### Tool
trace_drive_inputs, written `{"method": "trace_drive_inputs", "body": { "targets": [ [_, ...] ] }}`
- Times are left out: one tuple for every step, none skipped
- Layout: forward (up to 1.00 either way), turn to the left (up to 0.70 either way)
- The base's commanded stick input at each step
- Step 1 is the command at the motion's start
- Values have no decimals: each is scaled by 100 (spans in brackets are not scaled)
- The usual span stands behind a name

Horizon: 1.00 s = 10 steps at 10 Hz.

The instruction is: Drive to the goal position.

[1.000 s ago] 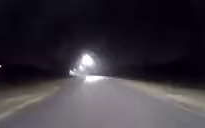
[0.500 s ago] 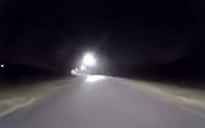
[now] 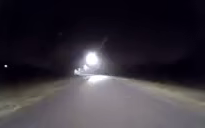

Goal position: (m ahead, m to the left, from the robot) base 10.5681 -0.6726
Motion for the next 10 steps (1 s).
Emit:
{"method": "trace_drive_inputs", "body": {
  "targets": [
    [100,5],
    [100,4],
    [100,5],
    [100,5],
    [100,5],
    [100,5],
    [100,5],
    [100,4],
    [100,4],
    [100,3]
  ]
}}
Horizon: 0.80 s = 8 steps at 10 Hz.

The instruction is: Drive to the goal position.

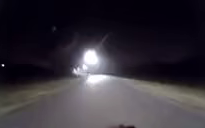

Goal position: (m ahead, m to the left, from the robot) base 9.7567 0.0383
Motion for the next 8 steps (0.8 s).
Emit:
{"method": "trace_drive_inputs", "body": {
  "targets": [
    [100,3],
    [100,3],
    [100,3],
    [100,3],
    [100,3],
    [100,4],
    [100,4],
    [100,5]
  ]
}}
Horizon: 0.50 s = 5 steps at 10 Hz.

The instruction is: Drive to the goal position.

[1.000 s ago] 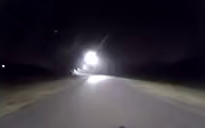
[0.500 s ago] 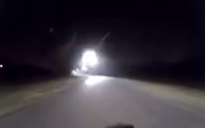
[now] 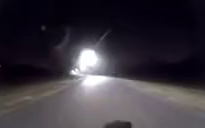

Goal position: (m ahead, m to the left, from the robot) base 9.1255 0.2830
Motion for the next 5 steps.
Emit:
{"method": "trace_drive_inputs", "body": {
  "targets": [
    [100,6],
    [100,8],
    [100,7],
    [100,5],
    [100,5]
  ]
}}
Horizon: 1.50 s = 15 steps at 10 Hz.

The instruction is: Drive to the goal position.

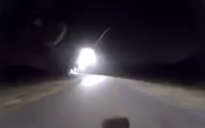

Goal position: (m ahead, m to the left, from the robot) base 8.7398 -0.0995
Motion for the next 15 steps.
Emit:
{"method": "trace_drive_inputs", "body": {
  "targets": [
    [100,5],
    [100,8],
    [100,10],
    [100,9],
    [100,9],
    [100,9],
    [100,11],
    [100,12],
    [100,11],
    [100,10],
    [100,10],
    [100,9],
    [100,6],
    [100,6],
    [100,7]
  ]
}}
